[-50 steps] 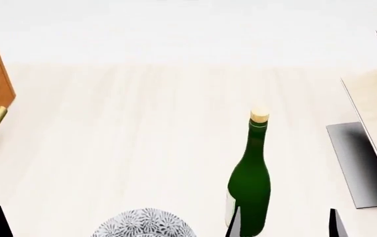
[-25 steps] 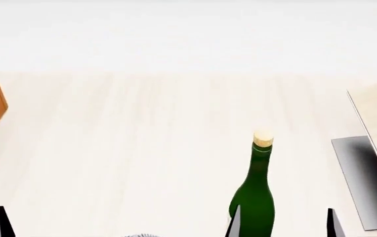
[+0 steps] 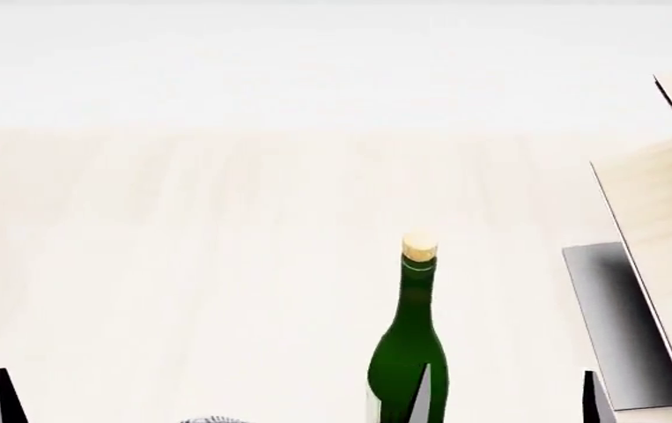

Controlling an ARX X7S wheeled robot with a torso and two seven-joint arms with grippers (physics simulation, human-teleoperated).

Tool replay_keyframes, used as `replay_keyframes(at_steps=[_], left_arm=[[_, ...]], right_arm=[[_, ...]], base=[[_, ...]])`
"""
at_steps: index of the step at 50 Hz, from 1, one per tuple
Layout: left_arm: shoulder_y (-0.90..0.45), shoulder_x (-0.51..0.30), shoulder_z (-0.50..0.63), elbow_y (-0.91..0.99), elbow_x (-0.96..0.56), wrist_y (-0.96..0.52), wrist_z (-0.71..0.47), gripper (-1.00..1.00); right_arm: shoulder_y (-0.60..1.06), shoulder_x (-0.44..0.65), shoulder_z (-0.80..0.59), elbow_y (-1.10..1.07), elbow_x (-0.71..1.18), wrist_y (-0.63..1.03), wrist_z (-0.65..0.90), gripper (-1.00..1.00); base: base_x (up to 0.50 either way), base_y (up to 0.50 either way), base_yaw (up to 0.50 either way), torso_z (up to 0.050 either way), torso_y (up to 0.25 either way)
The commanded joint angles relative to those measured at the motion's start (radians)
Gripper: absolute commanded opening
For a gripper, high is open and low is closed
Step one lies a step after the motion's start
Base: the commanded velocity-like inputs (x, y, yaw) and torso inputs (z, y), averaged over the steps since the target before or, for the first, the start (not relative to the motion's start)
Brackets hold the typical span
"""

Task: Put the wine bottle on the wine rack.

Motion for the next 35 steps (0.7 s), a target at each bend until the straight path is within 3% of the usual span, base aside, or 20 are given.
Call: replay_keyframes(at_steps=[1,35], left_arm=[[0.0,-0.005,0.005,0.002,0.001,0.0,-0.007,1.0],[-0.002,-0.021,0.02,0.01,0.001,-0.005,-0.023,1.0]], right_arm=[[0.0,0.007,-0.004,-0.002,0.006,0.0,0.006,1.0],[0.008,0.021,-0.017,0.003,0.006,0.007,0.023,1.0]], base=[[0.0,-0.14,0.0,0.0,0.0],[0.0,-0.15,0.0,0.0,0.0]])
